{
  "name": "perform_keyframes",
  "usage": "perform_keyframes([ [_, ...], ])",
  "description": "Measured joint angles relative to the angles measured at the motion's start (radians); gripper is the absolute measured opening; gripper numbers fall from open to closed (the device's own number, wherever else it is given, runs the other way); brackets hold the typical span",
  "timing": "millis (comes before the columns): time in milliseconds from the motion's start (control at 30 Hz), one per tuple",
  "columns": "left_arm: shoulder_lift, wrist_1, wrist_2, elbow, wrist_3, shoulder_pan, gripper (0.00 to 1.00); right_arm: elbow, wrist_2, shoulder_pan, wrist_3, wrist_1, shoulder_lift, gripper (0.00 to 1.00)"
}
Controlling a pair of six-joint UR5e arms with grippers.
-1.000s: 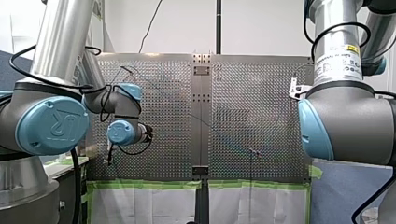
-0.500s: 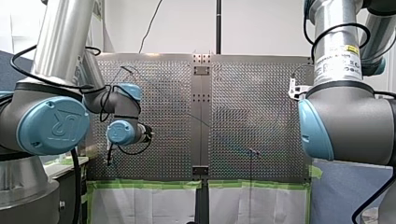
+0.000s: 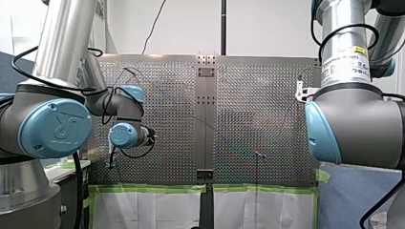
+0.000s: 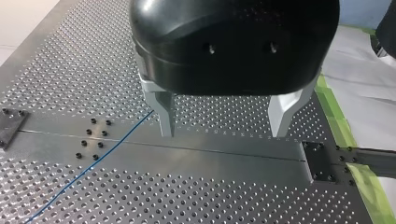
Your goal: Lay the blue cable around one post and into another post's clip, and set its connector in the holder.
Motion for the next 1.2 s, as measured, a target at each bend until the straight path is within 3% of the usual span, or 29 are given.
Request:
perform_keyframes([
  [667,0.0,0.0,0.005,0.0,0.003,0.006,1.0,-0.001,-0.011,-0.002,0.006,-0.023,0.002,0.0],
  [1200,0.0,0.0,0.005,0.001,0.006,0.006,1.0,0.0,0.029,0.006,0.034,-0.037,0.007,0.0],
])
